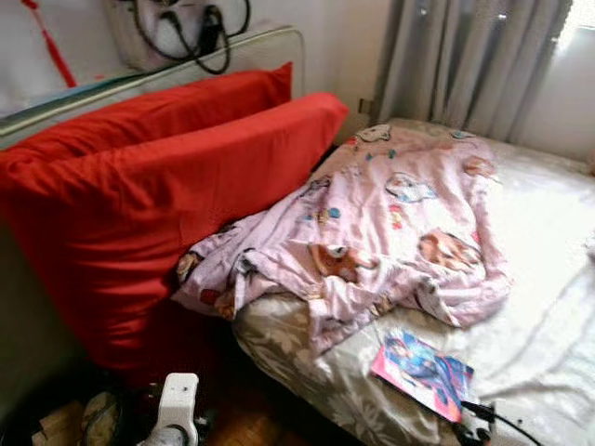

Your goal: Clean up the room

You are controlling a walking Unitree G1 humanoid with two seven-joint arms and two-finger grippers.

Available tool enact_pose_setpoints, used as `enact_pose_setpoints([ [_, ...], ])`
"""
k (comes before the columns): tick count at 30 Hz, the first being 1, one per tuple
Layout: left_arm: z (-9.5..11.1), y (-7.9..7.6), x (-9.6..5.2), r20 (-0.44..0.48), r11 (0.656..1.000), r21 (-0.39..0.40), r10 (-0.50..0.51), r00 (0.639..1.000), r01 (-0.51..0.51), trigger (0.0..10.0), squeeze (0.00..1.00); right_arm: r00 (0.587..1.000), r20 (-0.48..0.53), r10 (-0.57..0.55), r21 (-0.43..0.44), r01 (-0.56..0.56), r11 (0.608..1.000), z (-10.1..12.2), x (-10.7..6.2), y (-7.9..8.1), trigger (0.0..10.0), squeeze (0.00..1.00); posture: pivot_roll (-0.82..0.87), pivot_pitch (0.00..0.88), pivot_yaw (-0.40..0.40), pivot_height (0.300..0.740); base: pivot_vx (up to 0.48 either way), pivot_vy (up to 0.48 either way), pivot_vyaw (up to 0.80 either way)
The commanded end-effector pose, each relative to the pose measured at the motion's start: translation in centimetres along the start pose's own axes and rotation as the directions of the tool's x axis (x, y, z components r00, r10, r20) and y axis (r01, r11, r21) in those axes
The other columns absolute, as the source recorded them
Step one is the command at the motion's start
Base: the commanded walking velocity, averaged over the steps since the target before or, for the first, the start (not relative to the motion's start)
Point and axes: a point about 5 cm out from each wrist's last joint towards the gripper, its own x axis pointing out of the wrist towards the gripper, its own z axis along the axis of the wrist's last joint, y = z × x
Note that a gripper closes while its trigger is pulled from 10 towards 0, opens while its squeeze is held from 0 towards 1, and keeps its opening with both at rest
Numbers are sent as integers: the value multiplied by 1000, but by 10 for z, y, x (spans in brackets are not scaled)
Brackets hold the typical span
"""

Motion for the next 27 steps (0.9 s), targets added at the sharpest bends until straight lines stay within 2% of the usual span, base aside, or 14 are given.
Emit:
enact_pose_setpoints([
  [1, 7, -6, 2, 24, 1000, -4, -22, 999, 22, 10000, 0, 999, -16, -39, 4, 39, 999, -5, -4, -9, 10000, 0, 58, 0, -4, 740, 0, 0, 0],
  [10, 26, -9, 4, 96, 1000, -10, -28, 995, 29, 10000, 0, 999, 2, -51, 19, 51, 999, -6, -4, -10, 10000, 0, 57, 0, 4, 740, 0, 0, -703],
  [19, 60, -15, 7, 217, 999, -37, -29, 976, 38, 10000, 0, 997, 80, -8, 0, 9, 1000, -5, -7, -9, 10000, 0, 51, 13, 7, 740, 0, 0, 0],
  [23, 77, -12, 6, 311, 997, -68, -8, 950, 31, 10000, 0, 992, 130, 10, 5, -11, 1000, -8, -11, -9, 10000, 0, 35, 23, 14, 740, 0, 0, 0],
  [27, 102, -3, 0, 458, 997, -71, 9, 889, 27, 10000, 0, 982, 181, 50, -13, -49, 999, -15, -18, -11, 10000, 0, 32, 58, 13, 740, 0, 0, 0],
])
